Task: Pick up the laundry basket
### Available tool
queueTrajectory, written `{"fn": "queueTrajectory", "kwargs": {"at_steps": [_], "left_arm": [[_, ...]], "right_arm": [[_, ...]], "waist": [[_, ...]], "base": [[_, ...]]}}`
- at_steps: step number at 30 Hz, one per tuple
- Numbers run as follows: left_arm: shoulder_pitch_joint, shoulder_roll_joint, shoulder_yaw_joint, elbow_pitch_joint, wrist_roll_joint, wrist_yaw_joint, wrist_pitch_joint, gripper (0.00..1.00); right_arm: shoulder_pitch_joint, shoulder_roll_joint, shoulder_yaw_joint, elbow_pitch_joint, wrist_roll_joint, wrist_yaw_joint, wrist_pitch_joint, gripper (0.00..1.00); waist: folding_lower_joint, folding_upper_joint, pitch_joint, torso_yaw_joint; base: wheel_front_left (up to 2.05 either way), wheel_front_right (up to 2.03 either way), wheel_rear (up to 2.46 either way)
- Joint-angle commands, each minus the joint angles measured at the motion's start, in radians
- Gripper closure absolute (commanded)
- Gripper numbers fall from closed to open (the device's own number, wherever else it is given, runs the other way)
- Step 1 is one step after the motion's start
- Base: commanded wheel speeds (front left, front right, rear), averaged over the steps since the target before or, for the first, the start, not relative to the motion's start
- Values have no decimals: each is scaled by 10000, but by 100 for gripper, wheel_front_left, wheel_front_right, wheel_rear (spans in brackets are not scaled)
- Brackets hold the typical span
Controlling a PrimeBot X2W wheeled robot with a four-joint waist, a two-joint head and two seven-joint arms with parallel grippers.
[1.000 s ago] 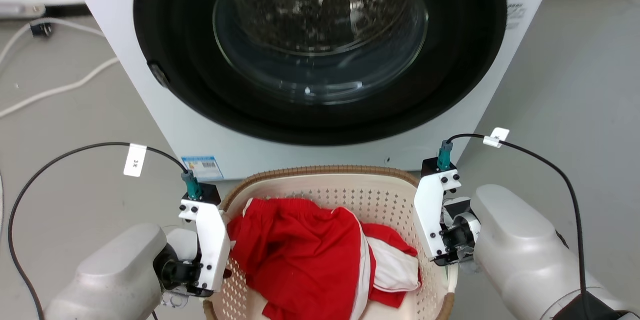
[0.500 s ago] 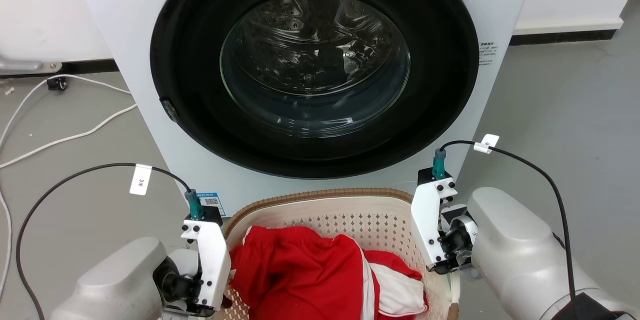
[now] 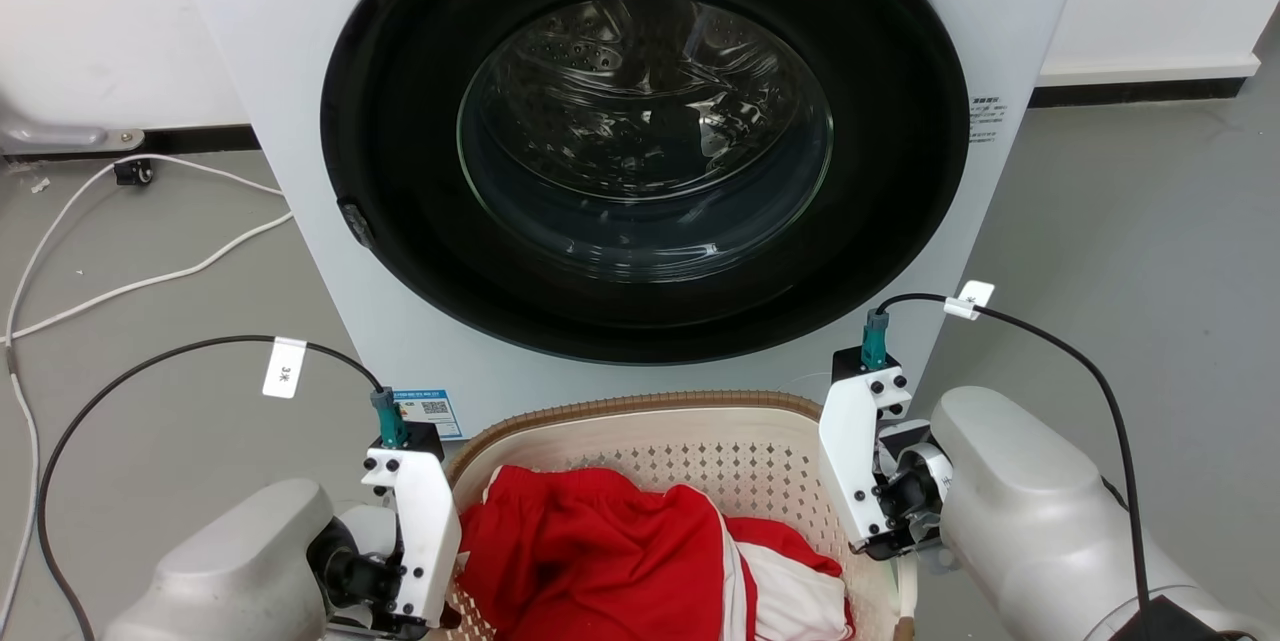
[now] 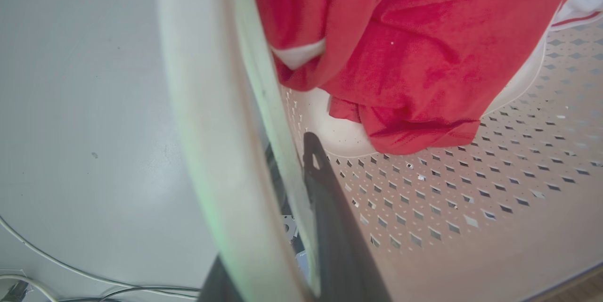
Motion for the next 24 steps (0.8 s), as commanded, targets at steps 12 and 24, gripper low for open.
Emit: {"fn": "queueTrajectory", "kwargs": {"at_steps": [12, 24], "left_arm": [[-210, 51, -161, 254, 130, -67, 11, 100], [-301, 92, -205, 356, 113, -67, 19, 100]], "right_arm": [[-307, -162, 160, -3, 172, 26, -302, 100], [-346, -163, 305, 28, 334, 26, -423, 100]], "waist": [[1, 0, 97, -44], [1, 0, 103, -50]], "base": [[0, 0, 0], [0, 0, 0]]}}
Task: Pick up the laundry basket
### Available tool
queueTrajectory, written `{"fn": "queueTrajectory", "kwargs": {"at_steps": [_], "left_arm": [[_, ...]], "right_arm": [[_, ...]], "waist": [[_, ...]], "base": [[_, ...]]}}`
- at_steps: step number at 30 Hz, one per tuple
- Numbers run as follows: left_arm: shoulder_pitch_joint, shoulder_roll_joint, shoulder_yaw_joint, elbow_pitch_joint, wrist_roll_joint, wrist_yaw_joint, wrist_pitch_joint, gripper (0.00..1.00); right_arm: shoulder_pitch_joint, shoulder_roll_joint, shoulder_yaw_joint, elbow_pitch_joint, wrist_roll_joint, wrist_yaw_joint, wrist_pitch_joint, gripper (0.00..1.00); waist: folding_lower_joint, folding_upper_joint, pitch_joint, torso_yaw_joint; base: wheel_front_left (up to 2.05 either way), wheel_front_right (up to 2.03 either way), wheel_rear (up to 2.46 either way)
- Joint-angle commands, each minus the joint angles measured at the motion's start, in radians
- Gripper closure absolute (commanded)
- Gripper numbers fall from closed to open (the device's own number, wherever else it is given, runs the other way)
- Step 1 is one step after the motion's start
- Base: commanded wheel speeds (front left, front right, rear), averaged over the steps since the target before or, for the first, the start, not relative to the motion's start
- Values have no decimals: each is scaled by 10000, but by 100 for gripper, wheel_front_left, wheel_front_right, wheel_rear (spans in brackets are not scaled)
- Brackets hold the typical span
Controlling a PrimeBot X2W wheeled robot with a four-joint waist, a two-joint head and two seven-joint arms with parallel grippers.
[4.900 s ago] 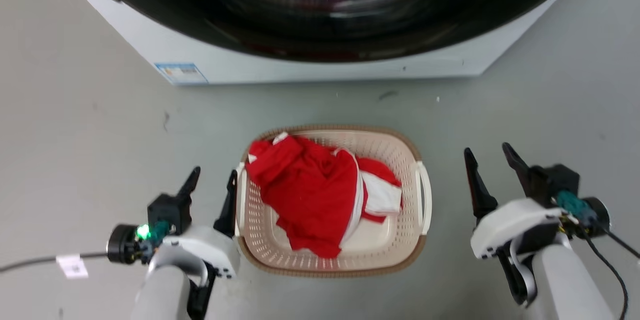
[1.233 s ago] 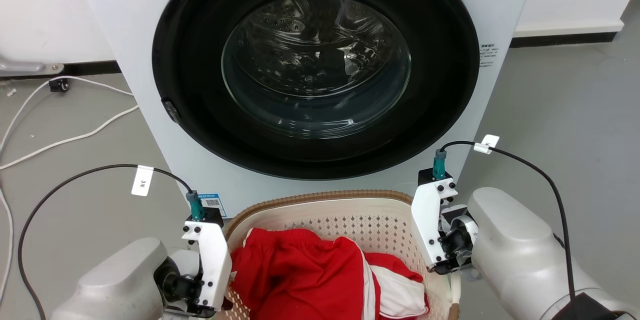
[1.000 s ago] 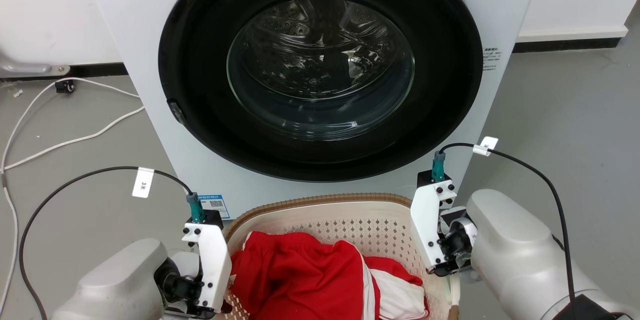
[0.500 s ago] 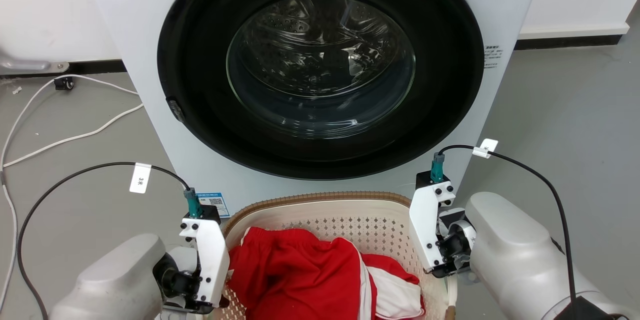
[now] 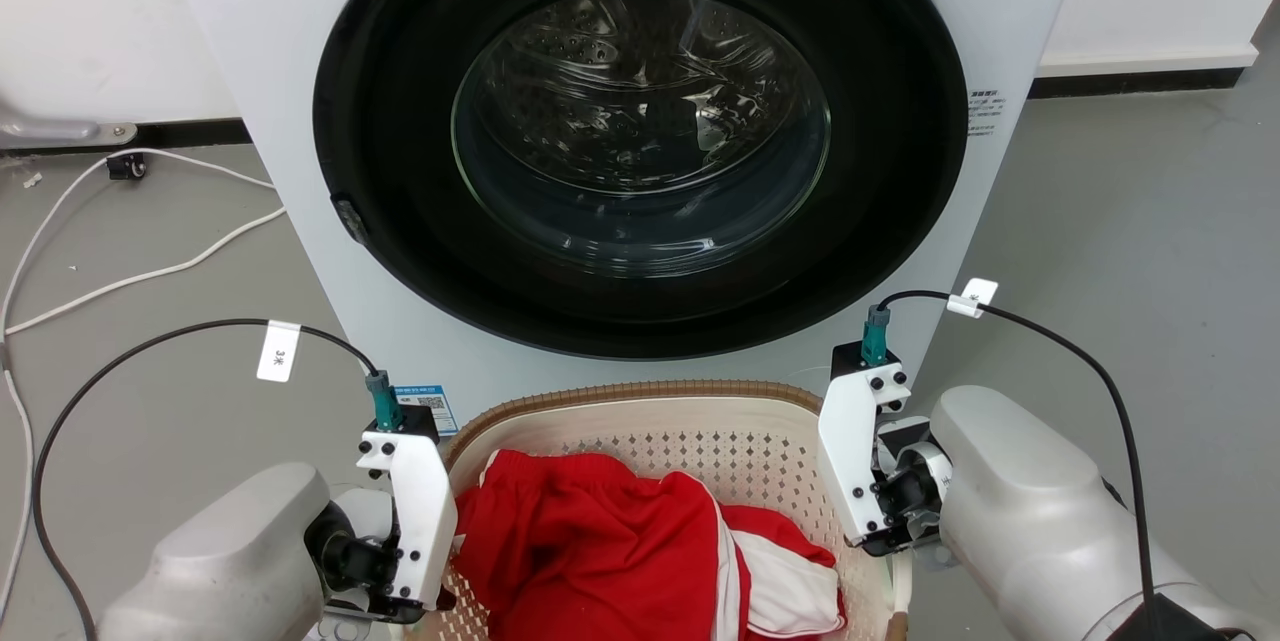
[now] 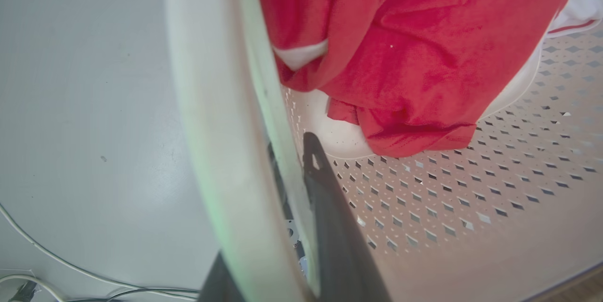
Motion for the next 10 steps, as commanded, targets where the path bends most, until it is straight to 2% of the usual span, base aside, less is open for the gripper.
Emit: {"fn": "queueTrajectory", "kwargs": {"at_steps": [1, 10], "left_arm": [[-18, 152, -132, 95, 113, -65, 96, 100], [-23, 162, -158, 123, 30, -65, 95, 100]], "right_arm": [[-284, -159, 47, -36, 3, 28, -82, 100], [-303, -159, 179, -28, 143, 28, -131, 100]], "waist": [[0, 0, -4, -5], [0, 0, 5, -33]], "base": [[0, 0, 0], [0, 0, 0]]}}
